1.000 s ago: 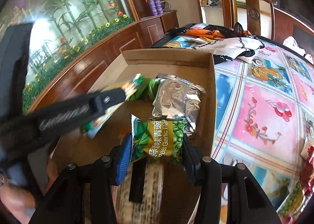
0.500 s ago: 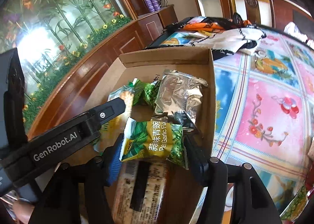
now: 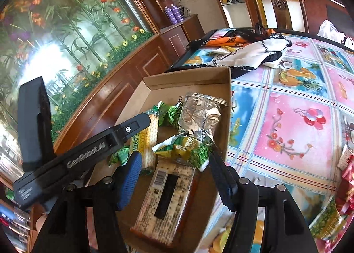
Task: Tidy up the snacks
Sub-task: 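Lower both held snacks into the box and open both tools, then grasp the red-brown snack bag with the left tool while the right grasps another green pea bag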
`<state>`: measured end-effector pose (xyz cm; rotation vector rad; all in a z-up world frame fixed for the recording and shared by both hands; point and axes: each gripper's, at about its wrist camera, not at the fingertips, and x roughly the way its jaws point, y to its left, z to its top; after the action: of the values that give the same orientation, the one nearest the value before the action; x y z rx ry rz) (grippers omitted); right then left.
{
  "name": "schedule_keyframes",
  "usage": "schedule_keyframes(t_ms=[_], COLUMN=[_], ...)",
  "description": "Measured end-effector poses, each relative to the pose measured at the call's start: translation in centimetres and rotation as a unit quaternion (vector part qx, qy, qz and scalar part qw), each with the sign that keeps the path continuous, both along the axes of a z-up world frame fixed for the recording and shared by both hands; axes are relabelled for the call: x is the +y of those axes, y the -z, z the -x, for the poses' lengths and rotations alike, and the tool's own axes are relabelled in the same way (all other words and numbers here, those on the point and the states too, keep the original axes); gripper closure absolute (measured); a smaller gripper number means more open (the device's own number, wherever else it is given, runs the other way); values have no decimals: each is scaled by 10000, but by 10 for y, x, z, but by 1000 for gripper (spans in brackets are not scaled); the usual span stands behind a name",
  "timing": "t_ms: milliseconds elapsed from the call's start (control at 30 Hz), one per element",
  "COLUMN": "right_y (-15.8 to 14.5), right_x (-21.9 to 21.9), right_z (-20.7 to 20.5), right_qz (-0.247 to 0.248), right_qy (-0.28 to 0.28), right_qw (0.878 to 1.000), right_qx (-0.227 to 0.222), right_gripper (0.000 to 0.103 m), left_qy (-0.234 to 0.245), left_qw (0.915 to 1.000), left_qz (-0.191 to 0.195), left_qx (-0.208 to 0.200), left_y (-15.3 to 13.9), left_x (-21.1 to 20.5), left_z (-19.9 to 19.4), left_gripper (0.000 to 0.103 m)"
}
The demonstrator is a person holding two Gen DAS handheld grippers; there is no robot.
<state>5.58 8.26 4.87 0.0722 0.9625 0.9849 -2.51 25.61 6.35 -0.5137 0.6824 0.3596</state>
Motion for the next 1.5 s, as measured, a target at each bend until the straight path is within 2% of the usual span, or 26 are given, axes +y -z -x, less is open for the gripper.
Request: schedule_keyframes(t_ms=[267,433,567,700,900,1000,1100,1133,1167,1233,1333,1400,1500], right_y=[-3,0,22,39,41,46,51,53,53,51,38,27,1], right_x=[-64,-138,-182,-182,-165,-149,-138,-138,-140,-145,-156,-167,-198], right_z=[4,-18,-45,-57,-44,-25,-12,-12,-13,-17,-18,-21,-34], right_qz=[46,17,161,306,528,1090,1574,1627,1654,1592,1364,1057,509], right_qy=[93,566,857,642,171,-253,-217,-170,-93,-82,-9,79,594], right_qw=[9999,9981,9962,9973,9982,9913,9799,9786,9781,9811,9851,9899,9928], right_qx=[-137,-222,29,181,-213,-697,-1209,-1249,-1257,-1100,-1044,-939,-907], right_gripper=[35,36,36,36,36,36,37,44,63,70,70,70,70], left_qy=[357,690,1015,1408,1739,1815,1856,1880,1894,1922,2010,2087,2218], left_qw=[9989,9966,9940,9893,9841,9828,9820,9816,9813,9808,9789,9772,9745], left_qz=[-260,-401,-255,-210,-326,-326,-340,-346,-349,-331,-340,-351,-245], left_qx=[-137,-188,-318,-323,-119,-71,-31,2,23,70,115,135,219], left_y=[-7,-16,-26,-32,-27,-25,-24,-24,-23,-22,-21,-22,-19], left_x=[-22,-52,-77,-107,-137,-144,-149,-152,-153,-158,-166,-172,-184], left_z=[-4,-9,-13,-24,-40,-43,-42,-44,-45,-47,-51,-53,-61], left_gripper=[53,53,51,48,48,48,47,47,47,47,47,47,47])
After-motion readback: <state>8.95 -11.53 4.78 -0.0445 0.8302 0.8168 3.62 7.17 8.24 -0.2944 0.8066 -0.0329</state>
